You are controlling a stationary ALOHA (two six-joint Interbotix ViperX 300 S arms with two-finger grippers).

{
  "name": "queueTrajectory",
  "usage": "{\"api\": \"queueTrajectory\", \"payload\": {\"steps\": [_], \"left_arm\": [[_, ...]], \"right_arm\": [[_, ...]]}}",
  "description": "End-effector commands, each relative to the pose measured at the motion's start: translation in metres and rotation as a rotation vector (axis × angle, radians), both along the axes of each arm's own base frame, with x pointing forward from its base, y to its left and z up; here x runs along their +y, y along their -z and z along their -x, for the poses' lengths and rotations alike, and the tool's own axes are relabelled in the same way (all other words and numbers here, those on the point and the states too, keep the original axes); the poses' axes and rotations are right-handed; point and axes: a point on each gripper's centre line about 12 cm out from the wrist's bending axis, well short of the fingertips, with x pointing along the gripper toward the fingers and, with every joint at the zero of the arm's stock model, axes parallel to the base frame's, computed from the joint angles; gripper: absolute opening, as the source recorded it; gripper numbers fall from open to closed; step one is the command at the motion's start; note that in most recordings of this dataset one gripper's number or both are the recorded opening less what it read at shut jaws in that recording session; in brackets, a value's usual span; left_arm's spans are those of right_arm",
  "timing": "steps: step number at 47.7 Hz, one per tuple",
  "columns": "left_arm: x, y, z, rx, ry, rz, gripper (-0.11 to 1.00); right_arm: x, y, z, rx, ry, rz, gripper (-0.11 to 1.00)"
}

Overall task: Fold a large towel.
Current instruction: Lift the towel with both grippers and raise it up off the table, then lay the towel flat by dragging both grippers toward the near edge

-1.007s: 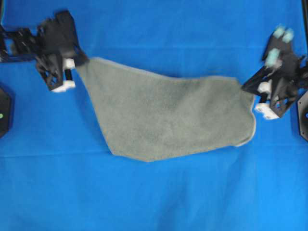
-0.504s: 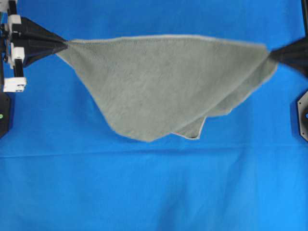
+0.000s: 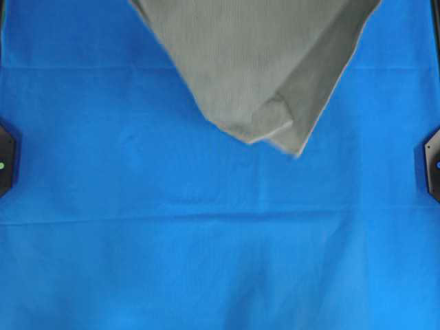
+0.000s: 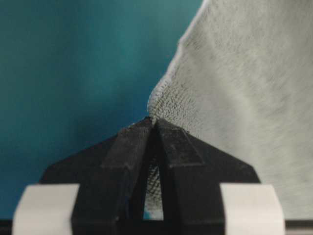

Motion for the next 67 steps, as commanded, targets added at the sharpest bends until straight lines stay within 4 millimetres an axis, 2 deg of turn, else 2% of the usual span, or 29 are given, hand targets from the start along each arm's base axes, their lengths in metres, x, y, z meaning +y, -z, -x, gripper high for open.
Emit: {"api": "queueTrajectory", "payload": {"steps": [1,9,19,30,40,45,51,56,63,67], "left_arm": [[-0.004,-0.022,-0.001,-0.027,0.010,0.004,0.03],[-0.044,-0.044,0.000,0.027,0.126,0.081,0.03],[-0.099,-0.066,0.019,-0.020,0.247,0.283,0.03],[-0.146,-0.083,0.043,-0.098,0.381,0.471,0.03],[-0.182,-0.104,0.054,-0.156,0.543,0.588,0.03],[-0.190,-0.112,0.053,-0.186,0.582,0.629,0.03],[-0.191,-0.109,0.048,-0.176,0.572,0.654,0.03],[-0.191,-0.106,0.045,-0.163,0.568,0.655,0.03],[-0.182,-0.097,0.046,-0.134,0.510,0.638,0.03],[-0.165,-0.077,0.041,-0.092,0.409,0.635,0.03]], "right_arm": [[-0.003,-0.027,-0.004,-0.039,0.001,0.041,0.03],[0.014,-0.050,-0.010,-0.045,-0.041,0.030,0.03],[0.074,-0.061,-0.011,-0.013,-0.213,-0.103,0.03],[0.149,-0.075,0.001,-0.049,-0.552,-0.294,0.03],[0.192,-0.085,0.000,-0.076,-0.787,-0.421,0.03],[0.203,-0.093,-0.003,-0.104,-0.847,-0.451,0.03],[0.214,-0.101,-0.005,-0.137,-0.906,-0.469,0.03],[0.214,-0.101,-0.006,-0.130,-0.903,-0.469,0.03],[0.200,-0.090,-0.007,-0.066,-0.792,-0.447,0.03],[0.183,-0.074,-0.008,0.005,-0.655,-0.444,0.03]]}}
